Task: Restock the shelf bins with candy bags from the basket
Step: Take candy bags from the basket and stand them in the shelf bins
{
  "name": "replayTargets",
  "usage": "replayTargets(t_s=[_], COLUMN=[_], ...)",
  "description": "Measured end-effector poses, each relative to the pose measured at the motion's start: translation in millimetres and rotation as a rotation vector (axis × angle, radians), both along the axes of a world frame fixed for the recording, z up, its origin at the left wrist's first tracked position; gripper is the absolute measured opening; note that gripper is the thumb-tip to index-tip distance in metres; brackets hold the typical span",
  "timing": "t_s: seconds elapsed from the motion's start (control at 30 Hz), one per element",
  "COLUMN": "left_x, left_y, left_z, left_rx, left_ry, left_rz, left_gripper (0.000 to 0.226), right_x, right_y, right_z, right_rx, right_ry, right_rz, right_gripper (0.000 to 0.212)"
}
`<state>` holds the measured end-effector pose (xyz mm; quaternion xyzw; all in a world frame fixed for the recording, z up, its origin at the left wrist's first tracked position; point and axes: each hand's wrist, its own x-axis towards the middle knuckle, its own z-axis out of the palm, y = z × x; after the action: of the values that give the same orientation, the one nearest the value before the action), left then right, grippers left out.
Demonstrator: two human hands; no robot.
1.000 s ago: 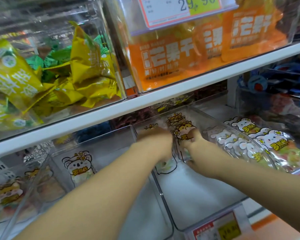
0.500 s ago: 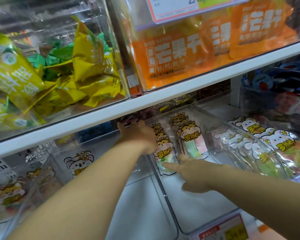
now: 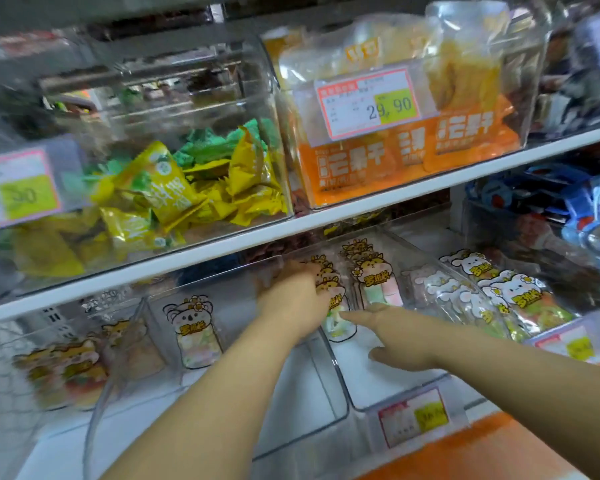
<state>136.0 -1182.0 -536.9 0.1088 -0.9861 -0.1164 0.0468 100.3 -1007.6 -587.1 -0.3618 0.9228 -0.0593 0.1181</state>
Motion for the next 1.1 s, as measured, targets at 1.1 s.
replayTargets(t_s=[1.1], left_x=[387], left_y=[5], left_z=[-265], left_rx=[0.219], left_ry=[-0.408], left_rz=[-0.091], left_gripper=[0.069], right_x=[286], right_y=[-9], right_z=[-222], right_rx=[0.089], right_ry=[-0.424], right_rz=[-0.066], right_gripper=[0.035])
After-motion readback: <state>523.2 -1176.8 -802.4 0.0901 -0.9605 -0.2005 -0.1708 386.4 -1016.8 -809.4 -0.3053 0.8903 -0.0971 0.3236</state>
